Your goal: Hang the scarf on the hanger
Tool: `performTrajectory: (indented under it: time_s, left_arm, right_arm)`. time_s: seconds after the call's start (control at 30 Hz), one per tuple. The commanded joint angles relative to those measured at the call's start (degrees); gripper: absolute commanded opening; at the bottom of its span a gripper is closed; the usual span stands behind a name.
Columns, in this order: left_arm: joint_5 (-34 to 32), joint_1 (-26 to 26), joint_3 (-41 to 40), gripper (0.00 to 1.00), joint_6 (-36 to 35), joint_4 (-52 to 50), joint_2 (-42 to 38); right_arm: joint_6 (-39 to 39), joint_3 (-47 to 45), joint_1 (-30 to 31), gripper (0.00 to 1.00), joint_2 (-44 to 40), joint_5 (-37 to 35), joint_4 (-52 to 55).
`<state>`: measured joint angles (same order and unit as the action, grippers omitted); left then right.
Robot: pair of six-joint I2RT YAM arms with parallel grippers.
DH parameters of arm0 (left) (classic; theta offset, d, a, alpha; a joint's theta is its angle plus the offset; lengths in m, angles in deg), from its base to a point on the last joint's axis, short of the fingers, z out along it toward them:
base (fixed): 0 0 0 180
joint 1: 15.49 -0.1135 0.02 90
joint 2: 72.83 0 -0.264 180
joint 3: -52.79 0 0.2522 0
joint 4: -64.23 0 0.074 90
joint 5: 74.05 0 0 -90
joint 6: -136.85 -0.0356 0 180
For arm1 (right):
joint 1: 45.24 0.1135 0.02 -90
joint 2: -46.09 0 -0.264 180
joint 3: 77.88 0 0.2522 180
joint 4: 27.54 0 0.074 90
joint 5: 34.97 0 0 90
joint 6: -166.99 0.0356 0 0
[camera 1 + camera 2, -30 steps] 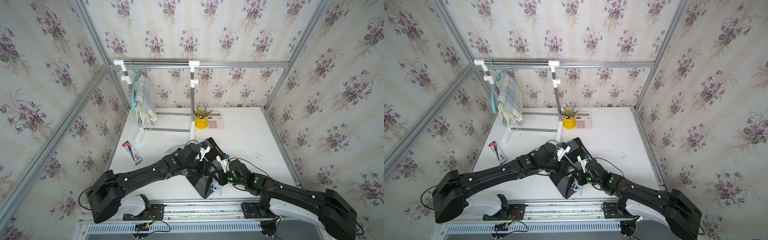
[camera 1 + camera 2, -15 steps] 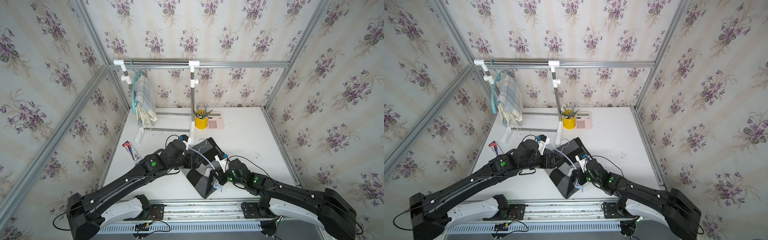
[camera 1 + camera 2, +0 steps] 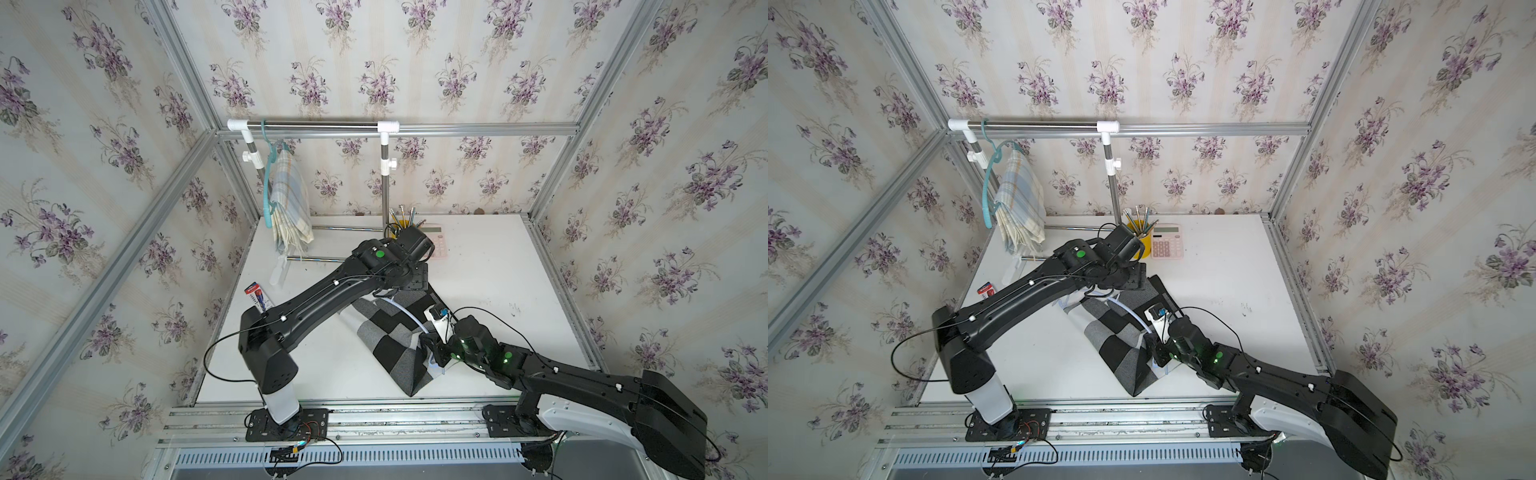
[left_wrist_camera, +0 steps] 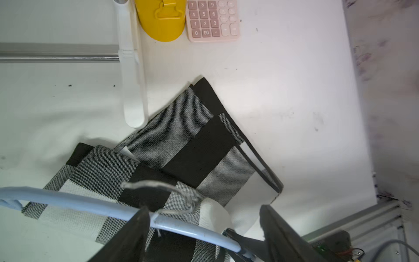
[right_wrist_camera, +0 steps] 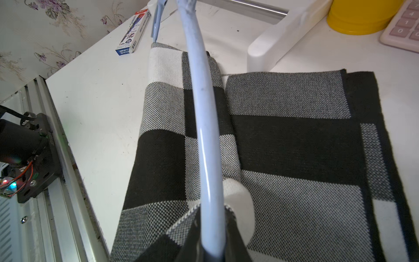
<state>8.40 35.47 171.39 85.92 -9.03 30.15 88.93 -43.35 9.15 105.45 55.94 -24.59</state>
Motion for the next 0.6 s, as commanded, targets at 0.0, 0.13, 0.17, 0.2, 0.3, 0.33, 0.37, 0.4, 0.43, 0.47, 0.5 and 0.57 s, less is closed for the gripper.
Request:
performTrajectory:
  time_s: [0.0,0.13,0.17,0.2,0.3,0.33,0.37,0.4,0.43,0.47,0.5,0.57]
  left_arm:
    - [-4.65,-0.05,5.01,0.73,-2.22,-9.4,4.5]
    - [-8.58,-0.07,12.93,0.49,-1.02,-17.23,11.13]
    - [-9.43,-0.07,14.37,0.42,-0.72,-18.79,12.22]
    - [-10.08,-0.07,15.09,0.36,-0.61,-19.68,13.0]
    - [-13.39,0.02,15.19,0.22,0.89,-21.05,13.25]
    - [-14.42,0.08,14.81,0.19,1.18,-21.2,12.99]
    - [-15.26,0.03,14.63,0.14,1.6,-21.4,12.67]
    - [-15.66,0.02,14.37,0.1,1.62,-21.25,12.44]
    - [-15.58,0.02,14.02,0.06,1.48,-20.88,12.14]
    - [-15.46,0.02,13.75,0.01,1.33,-20.57,11.95]
    - [-15.28,0.02,13.62,0.0,1.16,-20.33,11.77]
    - [-14.99,0.02,12.59,0.0,0.84,-19.18,11.02]
  right_arm:
    - [-1.09,0.84,0.43,0.0,0.02,-0.91,-4.82]
    - [-1.22,0.85,0.75,0.0,-0.18,-1.11,-4.45]
    - [-1.29,0.85,0.75,0.0,-0.19,-1.13,-4.39]
    - [-1.31,0.85,0.8,0.0,-0.2,-1.09,-4.4]
    - [-1.35,0.85,0.95,0.0,-0.2,-0.92,-4.44]
    - [-1.24,0.85,0.98,0.0,-0.13,-0.91,-4.48]
    - [-1.15,0.85,0.98,0.0,-0.12,-0.91,-4.48]
    - [-1.06,0.85,1.05,0.0,-0.03,-0.78,-4.48]
    - [-1.05,0.85,1.05,0.0,-0.03,-0.69,-4.48]
    - [-1.07,0.85,1.03,0.0,-0.03,-0.58,-4.48]
    - [-1.05,0.89,1.07,0.0,-0.03,-0.44,-4.44]
    - [-1.07,0.93,1.03,0.0,-0.09,-0.13,-4.25]
